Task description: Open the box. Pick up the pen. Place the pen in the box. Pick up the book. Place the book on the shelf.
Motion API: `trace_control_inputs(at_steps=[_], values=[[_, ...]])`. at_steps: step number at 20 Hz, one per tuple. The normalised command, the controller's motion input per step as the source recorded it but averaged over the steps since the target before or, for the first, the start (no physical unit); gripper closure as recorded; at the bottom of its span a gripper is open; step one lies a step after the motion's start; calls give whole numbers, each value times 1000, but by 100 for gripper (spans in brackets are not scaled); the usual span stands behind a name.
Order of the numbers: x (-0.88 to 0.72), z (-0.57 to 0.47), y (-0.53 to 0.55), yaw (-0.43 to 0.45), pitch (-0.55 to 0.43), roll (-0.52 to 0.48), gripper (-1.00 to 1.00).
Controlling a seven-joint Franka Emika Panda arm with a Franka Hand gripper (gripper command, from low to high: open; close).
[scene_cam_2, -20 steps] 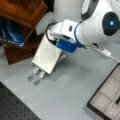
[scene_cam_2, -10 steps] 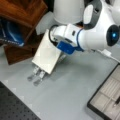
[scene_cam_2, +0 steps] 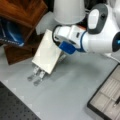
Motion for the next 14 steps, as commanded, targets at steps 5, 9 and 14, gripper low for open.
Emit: trace_control_inputs(at_steps=[5,9,14], values=[[116,-106,147,17,-68,-271,-100],[171,-126,194,-27,-81,-205,-100],[190,-129,188,-57,-81,-200,-100]])
